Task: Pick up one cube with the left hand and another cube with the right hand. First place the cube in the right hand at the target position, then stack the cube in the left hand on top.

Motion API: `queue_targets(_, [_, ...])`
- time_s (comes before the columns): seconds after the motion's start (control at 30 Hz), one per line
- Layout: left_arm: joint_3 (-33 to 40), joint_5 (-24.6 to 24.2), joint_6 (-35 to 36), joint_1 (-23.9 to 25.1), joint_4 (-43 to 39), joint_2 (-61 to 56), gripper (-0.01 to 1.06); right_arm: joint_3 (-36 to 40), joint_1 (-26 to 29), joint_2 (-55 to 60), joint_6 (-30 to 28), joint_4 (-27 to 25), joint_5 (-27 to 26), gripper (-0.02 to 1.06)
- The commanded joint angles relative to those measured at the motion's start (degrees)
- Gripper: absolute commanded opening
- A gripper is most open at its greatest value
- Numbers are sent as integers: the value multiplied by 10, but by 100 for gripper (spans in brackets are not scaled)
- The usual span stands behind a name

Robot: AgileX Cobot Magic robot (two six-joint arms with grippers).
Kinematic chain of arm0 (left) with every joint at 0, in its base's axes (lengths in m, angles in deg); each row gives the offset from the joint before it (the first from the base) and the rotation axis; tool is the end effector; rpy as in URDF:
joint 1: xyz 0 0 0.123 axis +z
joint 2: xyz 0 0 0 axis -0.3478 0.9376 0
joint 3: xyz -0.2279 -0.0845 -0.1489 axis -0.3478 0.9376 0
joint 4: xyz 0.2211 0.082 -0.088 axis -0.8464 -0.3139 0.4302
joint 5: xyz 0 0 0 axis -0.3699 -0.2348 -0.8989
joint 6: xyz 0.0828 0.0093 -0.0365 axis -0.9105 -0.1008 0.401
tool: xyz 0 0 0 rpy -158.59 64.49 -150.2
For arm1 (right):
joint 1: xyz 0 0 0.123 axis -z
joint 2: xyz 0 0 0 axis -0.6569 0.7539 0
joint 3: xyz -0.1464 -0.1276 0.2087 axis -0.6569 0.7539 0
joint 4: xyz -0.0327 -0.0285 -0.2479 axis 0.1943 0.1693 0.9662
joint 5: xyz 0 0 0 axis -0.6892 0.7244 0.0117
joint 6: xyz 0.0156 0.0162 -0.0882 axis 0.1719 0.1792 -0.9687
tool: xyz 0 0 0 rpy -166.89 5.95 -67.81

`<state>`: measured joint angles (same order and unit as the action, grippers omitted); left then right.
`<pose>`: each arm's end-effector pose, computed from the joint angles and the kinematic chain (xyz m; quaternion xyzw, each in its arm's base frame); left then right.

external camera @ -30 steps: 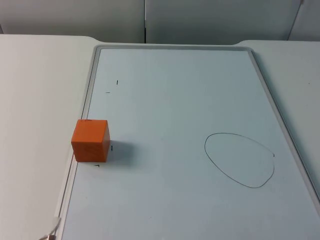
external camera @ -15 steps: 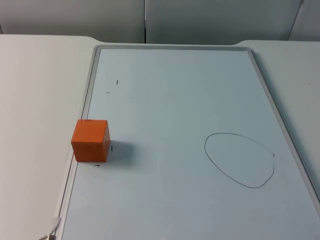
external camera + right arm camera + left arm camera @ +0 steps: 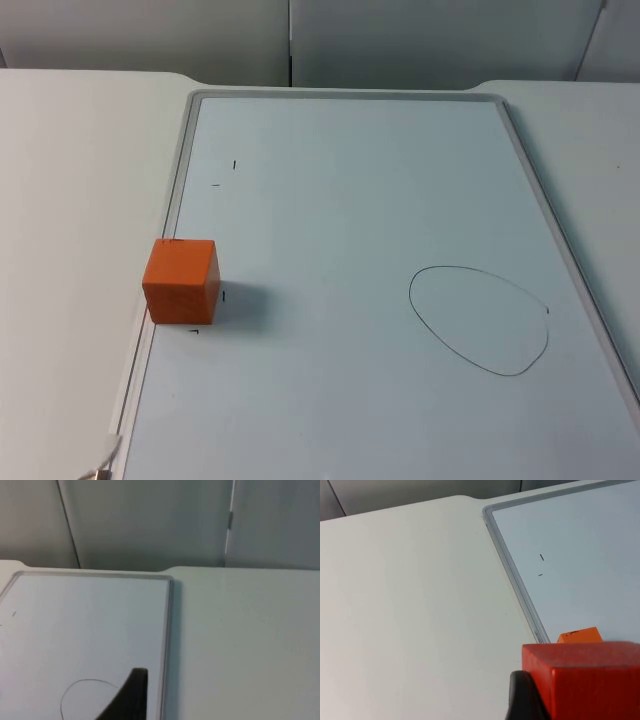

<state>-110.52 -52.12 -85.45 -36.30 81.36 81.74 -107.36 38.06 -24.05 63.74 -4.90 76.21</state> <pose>0.1359 -0.0353 0.3252 0.1098 0.8836 -0.0494 0.4525 0.0373 0.0046 0.3340 -0.0493 0.8198 0.0136 0.5704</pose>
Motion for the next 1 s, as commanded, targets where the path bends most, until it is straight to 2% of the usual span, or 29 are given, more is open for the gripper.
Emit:
queue_targets(0.0, [2, 13, 3, -5, 0, -4, 8, -46, 4, 90, -113, -93, -55, 104])
queue_targets(0.03, [2, 13, 3, -5, 0, -4, 8, -46, 4, 90, -113, -93, -55, 104])
queue_targets(0.1, [2, 13, 3, -5, 0, -4, 8, -94, 4, 164, -212, -170, -56, 104])
queue_targets(0.2, [2, 13, 3, -5, 0, -4, 8, -175, -7, 299, -326, -288, -46, 104])
queue_targets(0.23, [2, 13, 3, -5, 0, -4, 8, -175, -7, 299, -326, -288, -46, 104])
queue_targets(0.27, [2, 13, 3, -5, 0, -4, 8, -205, -15, 338, -354, -314, -43, 104])
queue_targets(0.3, [2, 13, 3, -5, 0, -4, 8, -231, -28, 387, -357, -321, -42, 104])
queue_targets(0.4, [2, 16, 3, -5, 0, -4, 8, -335, -75, 533, -357, -311, 2, 104])
queue_targets(0.43, [2, 16, 3, -5, 0, -4, 8, -335, -75, 533, -357, -311, 2, 104])
queue_targets(0.5, [2, 19, 3, -5, 0, -4, 8, -416, -123, 634, -360, -294, 20, 104])
queue_targets(0.57, [2, 21, 2, -5, -1, -4, 8, -494, -172, 721, -362, -248, 36, 104])
queue_targets(0.6, [2, 21, 2, -5, -1, -4, 8, -494, -172, 721, -362, -248, 36, 104])
queue_targets(0.63, [2, 21, 2, -5, -3, -4, 8, -538, -198, 765, -362, -222, 46, 104])
queue_targets(0.73, [2, 21, 2, -5, -4, -4, 8, -659, -264, 883, -362, -167, 92, 104])
queue_targets(0.77, [2, 19, 2, -5, -4, -4, 8, -717, -290, 939, -362, -151, 126, 104])
queue_targets(0.8, [2, 19, 2, -5, -4, -4, 8, -717, -290, 939, -362, -151, 126, 104])
queue_targets(0.9, [2, 12, 2, -5, -4, -4, 8, -789, -321, 1021, -362, -151, 160, 104])
queue_targets(0.97, [2, 10, 2, -5, -4, -4, 8, -800, -330, 1039, -362, -151, 163, 104])
